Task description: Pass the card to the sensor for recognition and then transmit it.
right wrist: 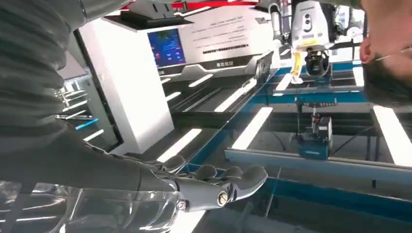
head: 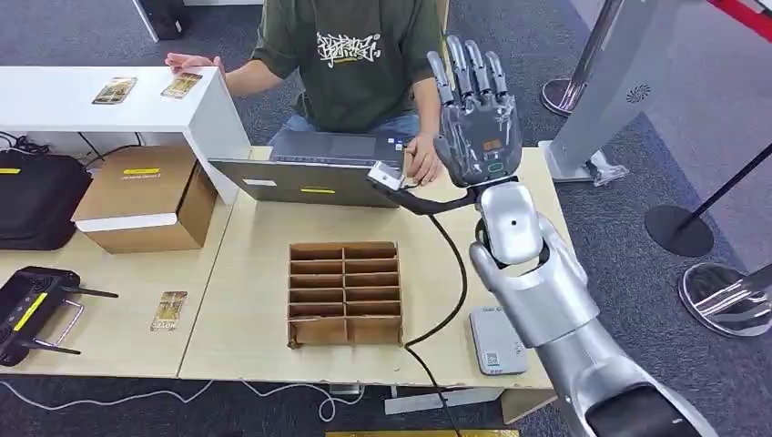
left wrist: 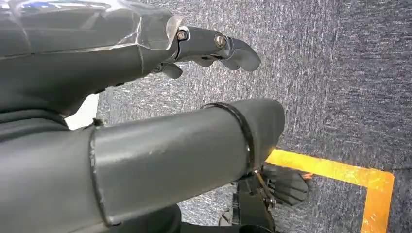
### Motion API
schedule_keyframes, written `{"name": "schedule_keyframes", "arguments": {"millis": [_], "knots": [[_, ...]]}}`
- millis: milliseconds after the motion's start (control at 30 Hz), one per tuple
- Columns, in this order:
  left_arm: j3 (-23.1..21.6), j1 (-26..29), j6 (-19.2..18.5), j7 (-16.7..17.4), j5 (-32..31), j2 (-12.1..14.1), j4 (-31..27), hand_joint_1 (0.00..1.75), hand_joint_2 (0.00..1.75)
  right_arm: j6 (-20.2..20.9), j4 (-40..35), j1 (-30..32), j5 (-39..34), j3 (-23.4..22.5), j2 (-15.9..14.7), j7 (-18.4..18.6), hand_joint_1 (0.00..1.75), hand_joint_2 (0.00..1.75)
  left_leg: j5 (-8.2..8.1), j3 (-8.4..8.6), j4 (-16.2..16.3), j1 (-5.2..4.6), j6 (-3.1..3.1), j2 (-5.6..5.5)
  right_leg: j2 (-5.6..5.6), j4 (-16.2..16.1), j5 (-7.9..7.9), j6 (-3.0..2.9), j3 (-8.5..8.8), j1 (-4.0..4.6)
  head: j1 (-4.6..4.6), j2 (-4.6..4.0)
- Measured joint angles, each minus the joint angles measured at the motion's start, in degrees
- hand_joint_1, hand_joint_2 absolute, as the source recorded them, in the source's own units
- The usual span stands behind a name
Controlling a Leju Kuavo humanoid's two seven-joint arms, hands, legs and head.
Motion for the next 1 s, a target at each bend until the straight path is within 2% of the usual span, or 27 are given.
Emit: {"name": "schedule_keyframes", "arguments": {"millis": [167, 300, 400, 467, 667, 733, 767, 900, 1000], "knots": [[0.00, 0.56, 0.39, -0.90, 0.26, 0.02, 0.00, 0.00, 0.00, 1.53, -3.24, 1.40, 0.00, 0.15, -3.64, 2.74, 0.00, 1.75, 0.00, -0.01, 0.00, 0.00, 0.00, 0.02, 0.01, 0.00, 0.00, 0.00, 0.00, 0.00, 0.00, 0.00], [-0.09, 0.73, 0.88, -1.78, 0.37, 0.02, 0.00, 0.00, 0.00, 1.27, -6.92, 3.80, 0.02, 0.24, -6.26, 3.37, 0.00, 1.75, -0.01, -0.01, 0.01, 0.01, 0.01, -0.05, -0.06, -0.01, -0.01, 0.01, 0.02, 0.00, 0.02, 0.00], [-0.11, 1.49, 4.29, -5.30, 1.45, -0.77, 0.00, 0.00, 0.00, 0.29, -11.33, 7.60, 0.02, 0.24, -8.93, 4.53, 0.00, 1.75, -0.05, -0.02, 0.01, -0.01, 0.02, -0.03, -0.04, -0.02, -0.01, 0.01, 0.01, -0.01, 0.00, 0.00], [-0.11, 1.73, 4.87, -6.38, 2.05, -1.20, 0.00, 0.00, 0.00, 0.00, -13.55, 9.95, 0.02, 0.24, -10.21, 5.09, 0.00, 1.75, -0.07, -0.02, 0.01, -0.01, 0.04, -0.01, -0.02, -0.03, -0.02, 0.01, 0.01, 0.00, 0.00, 0.00], [-0.11, 1.76, 4.90, -6.45, 2.15, -1.27, 0.00, 0.00, 0.00, -0.04, -13.76, 10.30, 0.02, 0.24, -10.32, 5.16, 0.00, 1.75, -0.07, -0.02, 0.01, -0.01, 0.04, -0.01, -0.02, -0.03, -0.02, 0.01, 0.01, 0.00, 0.00, 0.00], [-0.09, 2.60, 5.14, -8.53, 4.31, -1.81, 0.00, 0.00, 0.00, -1.18, -20.88, 20.08, 0.02, 0.13, -13.75, 8.57, 0.00, 1.75, -0.10, -0.02, 0.00, -0.01, 0.07, -0.02, -0.03, -0.05, -0.04, 0.04, 0.00, 0.00, -0.02, 0.00], [-0.09, 2.73, 5.14, -8.96, 4.37, -1.95, 0.00, 0.00, 0.00, -1.61, -22.99, 23.31, 0.02, -0.31, -14.34, 9.20, 0.00, 1.75, -0.10, -0.03, 0.00, 0.00, 0.08, -0.02, -0.03, -0.05, -0.05, 0.04, 0.00, 0.00, 0.00, 0.00], [-0.09, 3.14, 5.18, -9.14, 4.57, -2.10, 0.00, 0.00, 0.00, -1.81, -26.19, 29.94, 0.02, -1.27, -14.74, 9.66, 0.00, 1.75, -0.10, -0.04, -0.01, 0.01, 0.08, -0.02, -0.04, -0.05, -0.07, 0.05, 0.00, 0.01, 0.00, 0.00], [0.07, 3.33, 5.18, -9.42, 5.21, -2.10, 0.00, 0.00, 0.00, -2.40, -27.81, 34.56, 0.02, -2.60, -14.58, 8.55, 0.00, 1.75, -0.10, -0.05, -0.01, 0.01, 0.08, -0.03, -0.06, -0.05, -0.08, 0.05, 0.01, 0.01, 0.02, 0.00]]}}
